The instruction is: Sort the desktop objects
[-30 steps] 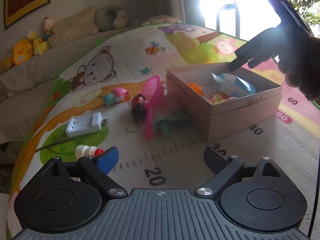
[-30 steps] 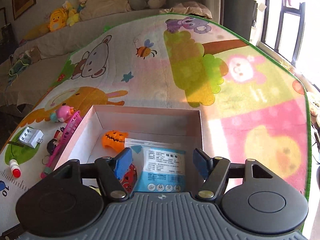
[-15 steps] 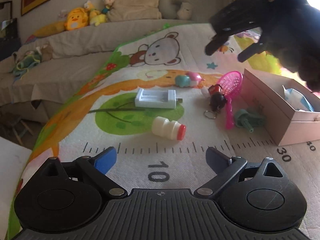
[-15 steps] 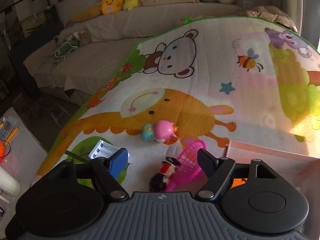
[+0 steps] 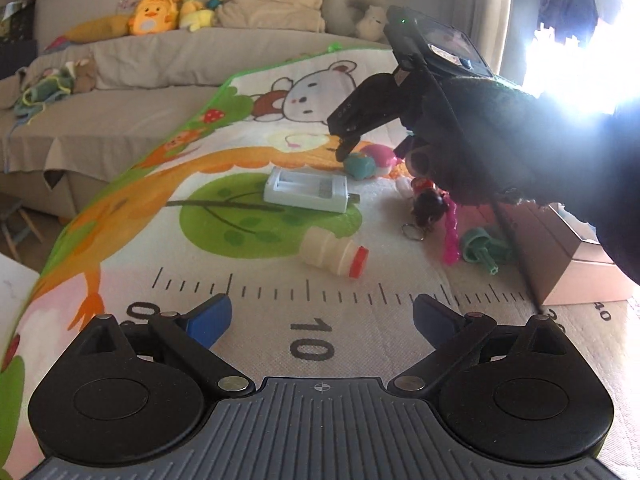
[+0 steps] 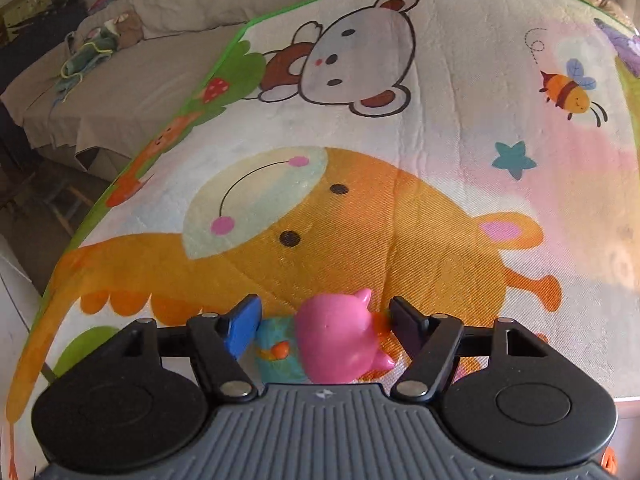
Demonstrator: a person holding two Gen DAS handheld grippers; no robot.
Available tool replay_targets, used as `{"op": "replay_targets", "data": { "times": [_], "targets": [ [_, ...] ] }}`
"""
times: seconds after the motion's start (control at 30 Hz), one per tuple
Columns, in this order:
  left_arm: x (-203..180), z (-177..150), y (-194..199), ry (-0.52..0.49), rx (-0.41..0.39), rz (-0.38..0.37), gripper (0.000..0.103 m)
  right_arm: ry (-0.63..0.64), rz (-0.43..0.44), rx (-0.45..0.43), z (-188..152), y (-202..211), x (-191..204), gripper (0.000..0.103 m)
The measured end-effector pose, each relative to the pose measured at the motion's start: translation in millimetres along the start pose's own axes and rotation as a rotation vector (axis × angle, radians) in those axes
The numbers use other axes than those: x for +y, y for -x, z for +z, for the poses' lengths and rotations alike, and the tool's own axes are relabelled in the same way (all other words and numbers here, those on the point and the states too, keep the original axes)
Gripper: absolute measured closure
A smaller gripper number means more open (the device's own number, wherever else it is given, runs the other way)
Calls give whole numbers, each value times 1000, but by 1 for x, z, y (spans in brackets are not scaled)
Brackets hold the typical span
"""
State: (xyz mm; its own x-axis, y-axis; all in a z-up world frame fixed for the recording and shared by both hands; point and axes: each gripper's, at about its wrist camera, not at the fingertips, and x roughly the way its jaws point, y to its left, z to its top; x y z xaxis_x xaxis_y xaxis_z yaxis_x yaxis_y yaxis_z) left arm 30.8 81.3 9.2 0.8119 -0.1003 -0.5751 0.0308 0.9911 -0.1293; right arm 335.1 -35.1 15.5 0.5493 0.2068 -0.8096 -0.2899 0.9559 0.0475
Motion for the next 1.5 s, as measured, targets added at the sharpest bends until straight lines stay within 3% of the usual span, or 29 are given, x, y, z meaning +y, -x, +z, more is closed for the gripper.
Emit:
{"op": "replay_targets", "data": {
  "times": [0.2,0.6,0.7,0.83,0.97,1.07,1.23,1.43,1.5],
  "targets": [
    [-2,0,2,-7,-10,1,2,123,35,46,-27,28,17,39],
    [-11,-4,5,-54,5,-11,1,337,108,170,-115,111,27,37],
    [-11,-5,5,-54,6,-5,1,372,98,108,-118,129,31,32],
    [-9,-7,7,-45,8,-8,1,350,149,3,-103,142,35,23],
    [-9,-7,6,-41,12,-5,0,257,226,-48,-74,126,45,20],
    [-8,-7,6,-31,17,-5,0,257,238,-63,-59,102,59,14],
    [-4,-7,2,-6,40,-6,0,316,193,5,-47,45,85,13],
    [-3,-6,1,7,50,-9,0,325,192,49,-38,17,97,14],
    [-4,-7,2,4,46,-10,0,379,179,65,-45,18,103,23]
  ]
}}
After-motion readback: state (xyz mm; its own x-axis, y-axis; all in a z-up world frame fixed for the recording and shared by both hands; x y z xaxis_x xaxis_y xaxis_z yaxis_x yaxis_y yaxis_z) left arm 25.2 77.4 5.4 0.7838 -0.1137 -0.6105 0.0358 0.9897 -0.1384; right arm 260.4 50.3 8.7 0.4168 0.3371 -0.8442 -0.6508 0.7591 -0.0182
